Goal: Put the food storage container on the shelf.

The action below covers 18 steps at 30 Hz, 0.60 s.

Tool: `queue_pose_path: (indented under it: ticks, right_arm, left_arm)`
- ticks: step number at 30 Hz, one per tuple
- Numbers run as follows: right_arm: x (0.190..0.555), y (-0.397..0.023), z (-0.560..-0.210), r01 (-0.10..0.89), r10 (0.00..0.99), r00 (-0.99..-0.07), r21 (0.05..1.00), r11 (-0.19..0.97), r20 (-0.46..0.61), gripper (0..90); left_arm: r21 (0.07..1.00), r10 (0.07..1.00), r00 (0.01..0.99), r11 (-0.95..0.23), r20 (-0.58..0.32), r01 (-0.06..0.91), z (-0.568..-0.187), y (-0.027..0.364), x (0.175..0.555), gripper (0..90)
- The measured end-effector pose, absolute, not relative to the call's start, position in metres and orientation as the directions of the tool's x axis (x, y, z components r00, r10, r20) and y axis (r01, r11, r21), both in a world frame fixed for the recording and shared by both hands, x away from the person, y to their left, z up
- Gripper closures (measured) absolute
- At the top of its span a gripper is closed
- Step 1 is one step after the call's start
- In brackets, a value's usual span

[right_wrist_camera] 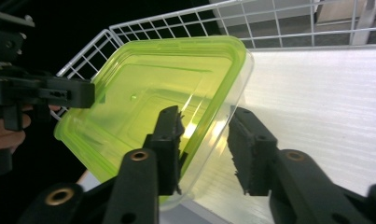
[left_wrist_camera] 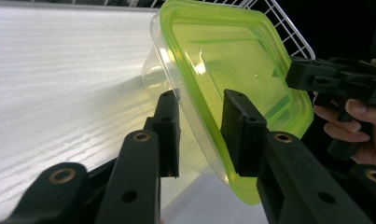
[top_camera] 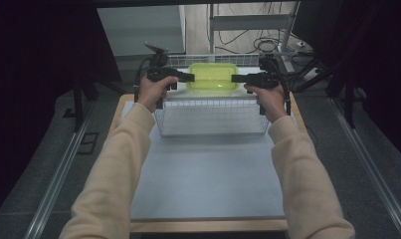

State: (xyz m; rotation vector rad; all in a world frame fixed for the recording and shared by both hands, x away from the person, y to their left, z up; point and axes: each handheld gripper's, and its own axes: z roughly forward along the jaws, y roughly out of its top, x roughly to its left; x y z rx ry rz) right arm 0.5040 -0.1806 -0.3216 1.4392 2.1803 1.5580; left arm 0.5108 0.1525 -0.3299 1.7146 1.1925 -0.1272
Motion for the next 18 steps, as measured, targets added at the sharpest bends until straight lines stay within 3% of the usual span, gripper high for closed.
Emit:
queue_pose_path:
  ticks: [4,5,8,14,18]
  right_arm:
    - [0.502,-0.18,-0.321,0.614,0.742,-0.55,0.788,0.048,0.383,58.2]
    - [0.5,-0.18,-0.32,0.603,0.759,-0.547,0.796,0.064,0.353,52.1]
    - [0.497,-0.181,-0.317,0.583,0.771,-0.548,0.809,0.073,0.325,47.1]
    - [0.475,-0.187,-0.307,0.492,0.762,-0.596,0.865,0.096,0.254,37.3]
    - [0.448,-0.198,-0.308,0.43,0.724,-0.656,0.894,0.125,0.214,35.2]
  left_arm:
    - [0.675,0.672,0.51,-0.021,-0.536,0.737,-0.331,0.152,0.511,41.1]
    - [0.675,0.669,0.51,-0.017,-0.54,0.738,-0.331,0.154,0.512,33.8]
    - [0.69,0.663,0.516,0.001,-0.542,0.724,-0.329,0.156,0.511,22.8]
    - [0.756,0.67,0.555,0.013,-0.492,0.655,-0.315,0.168,0.488,18.5]
    - [0.813,0.723,0.584,-0.055,-0.369,0.58,-0.311,0.168,0.449,18.7]
